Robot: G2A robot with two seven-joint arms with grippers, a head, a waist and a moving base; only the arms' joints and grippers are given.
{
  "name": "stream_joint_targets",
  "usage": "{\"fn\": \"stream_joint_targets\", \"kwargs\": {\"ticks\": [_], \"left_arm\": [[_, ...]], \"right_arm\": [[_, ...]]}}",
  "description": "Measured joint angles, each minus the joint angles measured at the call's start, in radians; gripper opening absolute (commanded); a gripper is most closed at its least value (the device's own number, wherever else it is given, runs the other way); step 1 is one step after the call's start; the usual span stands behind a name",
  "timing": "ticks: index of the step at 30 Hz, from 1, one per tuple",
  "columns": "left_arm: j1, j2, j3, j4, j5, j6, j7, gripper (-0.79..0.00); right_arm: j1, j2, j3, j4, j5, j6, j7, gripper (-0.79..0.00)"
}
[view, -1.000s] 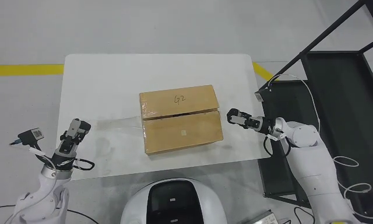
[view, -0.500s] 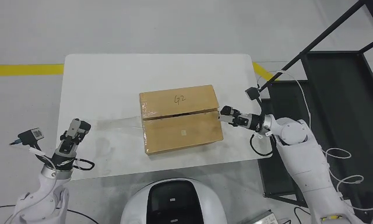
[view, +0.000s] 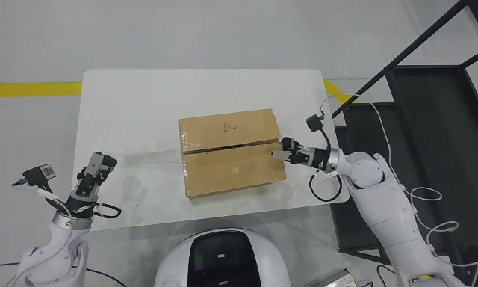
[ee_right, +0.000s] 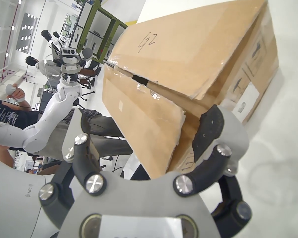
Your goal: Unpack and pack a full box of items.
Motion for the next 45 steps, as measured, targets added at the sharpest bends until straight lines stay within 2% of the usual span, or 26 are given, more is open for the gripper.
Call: {"fn": "stream_joint_targets", "kwargs": {"ticks": [10, 19, 26, 35, 45], "left_arm": [[0.0, 0.0, 0.0, 0.0, 0.0, 0.0, 0.0, 0.0], [0.0, 0.0, 0.0, 0.0, 0.0, 0.0, 0.0, 0.0], [0.0, 0.0, 0.0, 0.0, 0.0, 0.0, 0.0, 0.0], [0.0, 0.0, 0.0, 0.0, 0.0, 0.0, 0.0, 0.0], [0.0, 0.0, 0.0, 0.0, 0.0, 0.0, 0.0, 0.0]], "right_arm": [[-0.012, 0.022, 0.002, -0.003, 0.198, -0.077, 0.162, 0.0], [-0.05, 0.072, -0.022, -0.103, 0.332, -0.066, 0.172, 0.0], [-0.085, 0.131, -0.062, -0.195, 0.401, -0.059, 0.179, 0.0], [-0.164, 0.214, -0.092, -0.291, 0.381, -0.069, 0.169, 0.0], [-0.205, 0.287, -0.139, -0.303, 0.347, -0.071, 0.167, 0.0]]}}
